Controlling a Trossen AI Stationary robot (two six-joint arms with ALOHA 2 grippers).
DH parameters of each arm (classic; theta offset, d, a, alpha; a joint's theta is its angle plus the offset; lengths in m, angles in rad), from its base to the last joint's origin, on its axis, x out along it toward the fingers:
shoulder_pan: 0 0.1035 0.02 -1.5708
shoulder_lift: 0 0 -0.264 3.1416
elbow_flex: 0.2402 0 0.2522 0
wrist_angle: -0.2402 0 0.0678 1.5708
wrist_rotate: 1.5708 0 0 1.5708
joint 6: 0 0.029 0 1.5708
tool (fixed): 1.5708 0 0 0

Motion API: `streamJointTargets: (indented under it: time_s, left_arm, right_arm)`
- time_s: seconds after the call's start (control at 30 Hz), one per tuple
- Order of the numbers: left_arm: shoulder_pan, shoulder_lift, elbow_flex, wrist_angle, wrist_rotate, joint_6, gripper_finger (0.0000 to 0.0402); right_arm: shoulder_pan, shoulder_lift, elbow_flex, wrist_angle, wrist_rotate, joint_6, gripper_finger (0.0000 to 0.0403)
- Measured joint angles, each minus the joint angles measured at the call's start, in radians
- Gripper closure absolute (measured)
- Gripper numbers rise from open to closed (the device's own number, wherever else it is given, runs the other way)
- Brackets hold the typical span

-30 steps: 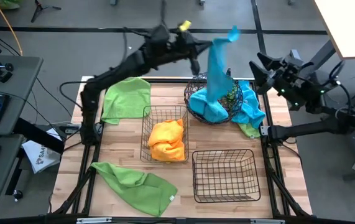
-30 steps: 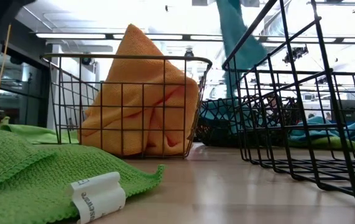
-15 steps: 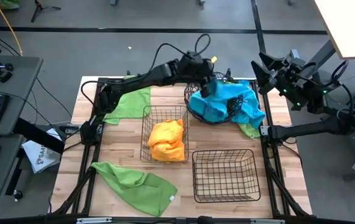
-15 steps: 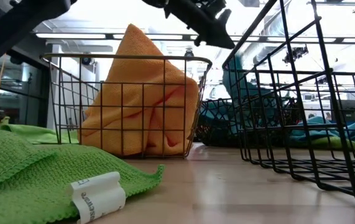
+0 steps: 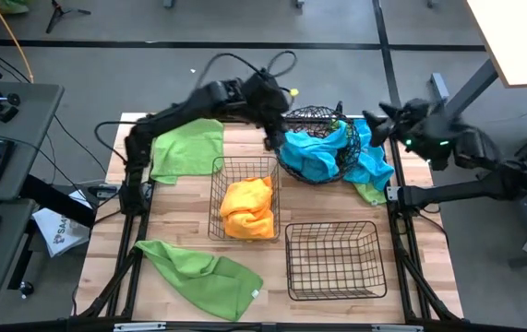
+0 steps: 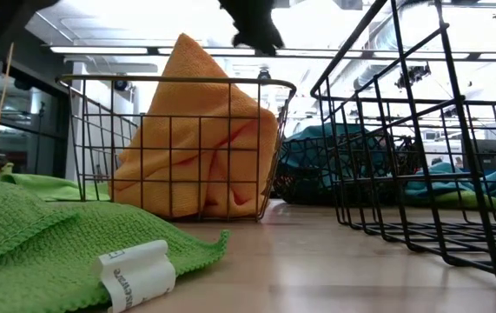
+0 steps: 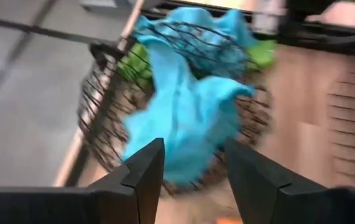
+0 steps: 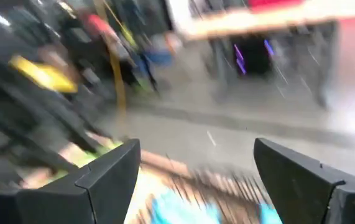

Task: Sort microfiber towel by color & place in baskets
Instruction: Put the blue microfiber towel into the top right black metal basket

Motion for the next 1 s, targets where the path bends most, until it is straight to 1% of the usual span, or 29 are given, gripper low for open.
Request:
streamJointTargets:
  time_s: [0.03, 0.1, 0.17, 0.23, 0.3, 0.37, 0.43, 0.5, 0.6, 0.67, 0.73, 0.83, 0.97, 1.0]
  left_arm:
    - [0.008, -0.025, 0.000, -0.029, 0.020, -0.020, 0.0244]
    - [0.019, -0.081, -0.020, -0.042, 0.023, -0.044, 0.0243]
    - [0.029, -0.148, -0.068, -0.026, 0.017, -0.051, 0.0243]
    - [0.033, -0.221, -0.130, 0.025, 0.013, -0.053, 0.0243]
    - [0.035, -0.302, -0.216, 0.090, 0.011, -0.072, 0.0243]
    - [0.036, -0.385, -0.321, 0.181, -0.002, -0.087, 0.0243]
    - [0.037, -0.469, -0.438, 0.277, -0.032, -0.104, 0.0243]
    - [0.037, -0.550, -0.556, 0.380, -0.065, -0.127, 0.0243]
    - [0.037, -0.654, -0.706, 0.497, -0.080, -0.171, 0.0243]
    - [0.037, -0.705, -0.777, 0.539, -0.080, -0.198, 0.0243]
    - [0.037, -0.743, -0.824, 0.559, -0.082, -0.218, 0.0243]
    - [0.037, -0.784, -0.855, 0.559, -0.083, -0.249, 0.0243]
    - [0.033, -0.818, -0.865, 0.552, -0.085, -0.265, 0.0243]
    - [0.032, -0.823, -0.865, 0.552, -0.086, -0.267, 0.0243]
  right_arm:
    - [-0.010, 0.005, 0.000, -0.100, 0.001, 0.091, 0.0094]
    - [-0.037, 0.022, 0.000, -0.319, 0.001, 0.310, 0.0094]
    - [-0.073, 0.045, -0.002, -0.556, 0.009, 0.541, 0.0094]
    - [-0.109, 0.057, -0.029, -0.736, 0.020, 0.732, 0.0094]
    - [-0.141, 0.056, -0.079, -0.800, 0.011, 0.842, 0.0094]
    - [-0.179, 0.037, -0.146, -0.785, -0.040, 0.886, 0.0094]
    - [-0.221, 0.016, -0.221, -0.716, -0.113, 0.885, 0.0094]
    - [-0.271, 0.000, -0.297, -0.628, -0.187, 0.842, 0.0094]
    - [-0.374, 0.001, -0.393, -0.466, -0.293, 0.754, 0.0094]
    - [-0.460, 0.013, -0.438, -0.362, -0.366, 0.676, 0.0094]
    - [-0.560, 0.031, -0.456, -0.276, -0.423, 0.596, 0.0094]
    - [-0.718, 0.064, -0.459, -0.175, -0.502, 0.471, 0.0094]
    - [-0.920, 0.124, -0.447, -0.169, -0.526, 0.377, 0.0094]
    - [-0.964, 0.143, -0.447, -0.170, -0.551, 0.362, 0.0094]
